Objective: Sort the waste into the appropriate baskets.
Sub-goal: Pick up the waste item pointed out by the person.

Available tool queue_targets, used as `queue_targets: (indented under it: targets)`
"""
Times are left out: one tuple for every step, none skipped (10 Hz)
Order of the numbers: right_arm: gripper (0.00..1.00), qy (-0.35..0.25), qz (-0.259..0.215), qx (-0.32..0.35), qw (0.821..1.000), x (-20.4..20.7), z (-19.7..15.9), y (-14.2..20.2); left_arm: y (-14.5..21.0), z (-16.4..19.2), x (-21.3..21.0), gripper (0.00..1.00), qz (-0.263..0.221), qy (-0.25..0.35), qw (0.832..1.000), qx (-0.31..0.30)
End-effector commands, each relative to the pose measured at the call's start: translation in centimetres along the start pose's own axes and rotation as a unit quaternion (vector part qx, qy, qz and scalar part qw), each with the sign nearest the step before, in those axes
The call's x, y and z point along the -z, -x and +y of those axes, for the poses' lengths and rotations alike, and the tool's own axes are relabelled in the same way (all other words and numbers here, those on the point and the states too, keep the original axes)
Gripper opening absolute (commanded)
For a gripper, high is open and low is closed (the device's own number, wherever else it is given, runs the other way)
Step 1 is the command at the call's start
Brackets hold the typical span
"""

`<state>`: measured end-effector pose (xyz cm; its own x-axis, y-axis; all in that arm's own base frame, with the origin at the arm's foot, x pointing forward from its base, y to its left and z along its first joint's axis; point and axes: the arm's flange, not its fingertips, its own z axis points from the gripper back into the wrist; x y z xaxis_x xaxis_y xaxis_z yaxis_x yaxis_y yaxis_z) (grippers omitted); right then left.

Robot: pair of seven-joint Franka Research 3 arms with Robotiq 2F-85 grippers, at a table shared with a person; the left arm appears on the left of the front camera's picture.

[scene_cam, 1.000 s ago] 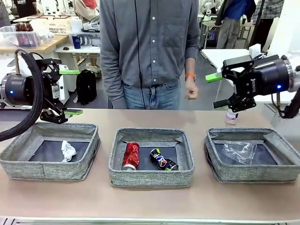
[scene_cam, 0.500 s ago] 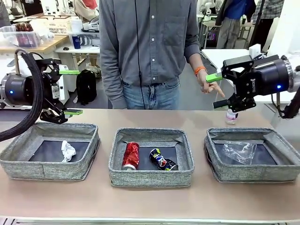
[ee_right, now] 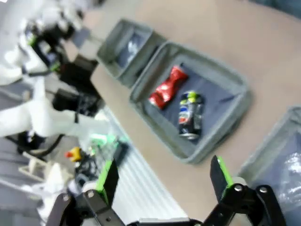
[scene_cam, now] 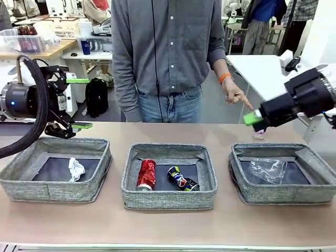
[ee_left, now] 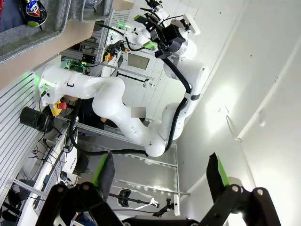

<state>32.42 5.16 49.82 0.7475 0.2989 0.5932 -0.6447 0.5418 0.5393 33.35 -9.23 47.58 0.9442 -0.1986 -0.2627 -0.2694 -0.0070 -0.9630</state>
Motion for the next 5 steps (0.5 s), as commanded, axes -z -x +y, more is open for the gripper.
queue_targets:
  targets:
    - [1.00, -0.057, -0.070, -0.270, 0.958, -2.5, -3.1, 2.1, 0.2, -0.4, 0.1, 1.00, -0.004, 0.001, 1.000, -0.006]
    - [1.00, -0.052, -0.048, -0.354, 0.933, -3.9, -4.1, 3.2, 0.2, -0.4, 0.1, 1.00, -0.004, 0.001, 1.000, -0.006]
    - [1.00, -0.008, -0.012, -0.437, 0.899, -4.9, -5.2, 4.6, 0.2, -0.4, 0.1, 1.00, -0.004, 0.001, 1.000, -0.006]
    - [1.00, 0.044, 0.021, -0.467, 0.883, -5.7, -6.2, 6.0, 0.2, -0.4, 0.1, 1.00, -0.004, 0.001, 1.000, -0.006]
    - [1.00, 0.175, 0.061, -0.435, 0.881, -6.2, -5.7, 6.8, 0.2, -0.4, 0.1, 1.00, -0.004, 0.001, 1.000, -0.006]
